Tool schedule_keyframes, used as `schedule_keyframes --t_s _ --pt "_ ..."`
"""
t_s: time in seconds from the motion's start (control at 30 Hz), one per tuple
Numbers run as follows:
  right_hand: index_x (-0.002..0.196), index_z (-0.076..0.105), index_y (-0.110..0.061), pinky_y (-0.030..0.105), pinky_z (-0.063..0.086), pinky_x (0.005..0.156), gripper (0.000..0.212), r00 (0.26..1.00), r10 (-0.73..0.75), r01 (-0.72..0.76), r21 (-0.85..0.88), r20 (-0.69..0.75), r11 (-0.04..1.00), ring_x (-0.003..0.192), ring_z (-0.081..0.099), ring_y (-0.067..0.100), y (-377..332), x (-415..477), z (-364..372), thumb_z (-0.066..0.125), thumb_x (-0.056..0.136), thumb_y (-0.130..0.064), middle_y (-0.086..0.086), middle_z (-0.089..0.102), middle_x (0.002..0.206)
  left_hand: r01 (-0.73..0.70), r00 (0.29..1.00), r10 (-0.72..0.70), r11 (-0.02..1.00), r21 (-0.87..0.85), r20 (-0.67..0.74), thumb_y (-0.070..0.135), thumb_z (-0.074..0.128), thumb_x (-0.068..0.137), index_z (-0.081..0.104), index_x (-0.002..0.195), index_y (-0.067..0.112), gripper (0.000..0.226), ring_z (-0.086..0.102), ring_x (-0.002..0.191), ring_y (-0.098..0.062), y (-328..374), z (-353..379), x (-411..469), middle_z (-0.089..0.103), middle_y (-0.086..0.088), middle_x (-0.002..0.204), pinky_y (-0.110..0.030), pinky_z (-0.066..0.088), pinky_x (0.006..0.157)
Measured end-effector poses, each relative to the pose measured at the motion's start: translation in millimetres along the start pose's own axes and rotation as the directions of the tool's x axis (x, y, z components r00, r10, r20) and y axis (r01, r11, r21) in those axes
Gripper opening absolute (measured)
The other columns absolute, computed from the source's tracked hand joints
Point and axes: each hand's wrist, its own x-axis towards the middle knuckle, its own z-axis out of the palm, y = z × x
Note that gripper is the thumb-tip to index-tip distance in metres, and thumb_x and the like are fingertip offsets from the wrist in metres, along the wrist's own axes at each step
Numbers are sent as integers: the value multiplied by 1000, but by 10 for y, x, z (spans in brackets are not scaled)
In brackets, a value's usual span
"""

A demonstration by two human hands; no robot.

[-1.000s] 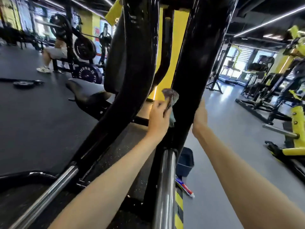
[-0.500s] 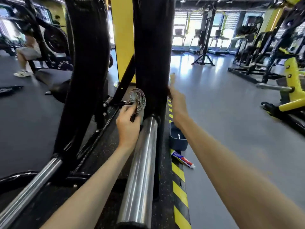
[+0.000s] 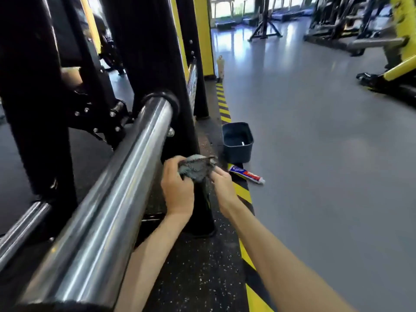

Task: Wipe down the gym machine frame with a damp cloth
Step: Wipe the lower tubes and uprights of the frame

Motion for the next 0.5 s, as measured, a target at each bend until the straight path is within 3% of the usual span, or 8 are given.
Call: schedule_keyframes --t_s 0.07,0.13,0.23,0.3,0.37,0.43,0.47,0.5 --pt "132 57 -15 27 39 103 34 998 42 -42 -8 -45 999 118 54 15 152 20 -105 38 103 -20 5 61 129 -113 976 116 993 26 -185 -20 41 54 62 89 -10 42 44 85 -20 168 43 210 62 -25 88 -21 35 78" --pt "136 53 -19 34 33 111 37 994 83 -85 -16 -65 996 125 50 17 246 22 -219 35 104 -23 4 58 132 -357 900 381 923 145 -211 -22 41 49 63 86 -8 46 41 85 -20 208 5 363 63 -21 88 -24 33 79" --pt "138 50 -18 36 32 113 38 991 125 -125 -11 -39 992 125 51 18 297 41 -317 31 105 -23 7 57 132 -603 766 642 734 312 -32 -24 47 61 63 93 2 44 41 90 -25 -125 -14 479 47 -8 100 -26 31 89" --pt "139 48 -19 35 33 112 39 992 125 -125 -23 -23 992 123 51 17 312 76 -311 29 105 -25 6 57 131 -682 702 708 636 360 77 -20 57 78 66 98 3 32 43 91 -27 -408 25 452 46 -8 103 -31 36 88" --pt "137 51 -18 25 40 102 39 991 135 -135 5 -7 991 115 56 13 367 109 -289 30 105 -25 5 60 127 -757 644 724 559 338 245 -5 62 86 67 103 4 20 44 90 -27 -619 78 236 50 -8 103 -36 44 81" --pt "128 56 -13 7 45 74 36 988 156 -157 28 12 987 93 60 4 457 106 -257 30 105 -23 1 64 111 -830 557 700 485 276 447 4 58 86 68 100 3 18 45 88 -26 -764 102 -65 59 -11 99 -41 51 72" --pt "124 57 -12 4 44 64 34 988 155 -155 33 12 987 85 58 0 475 102 -248 30 106 -22 -1 64 105 -836 544 673 487 253 501 5 56 86 70 97 2 18 46 87 -25 -781 103 -172 63 -12 95 -42 52 70" --pt "123 57 -13 5 44 65 34 989 146 -146 46 8 988 84 57 -2 479 105 -242 30 106 -24 -2 64 103 -820 561 642 517 245 522 5 54 85 71 95 1 20 46 88 -24 -731 114 -202 64 -13 92 -42 52 70"
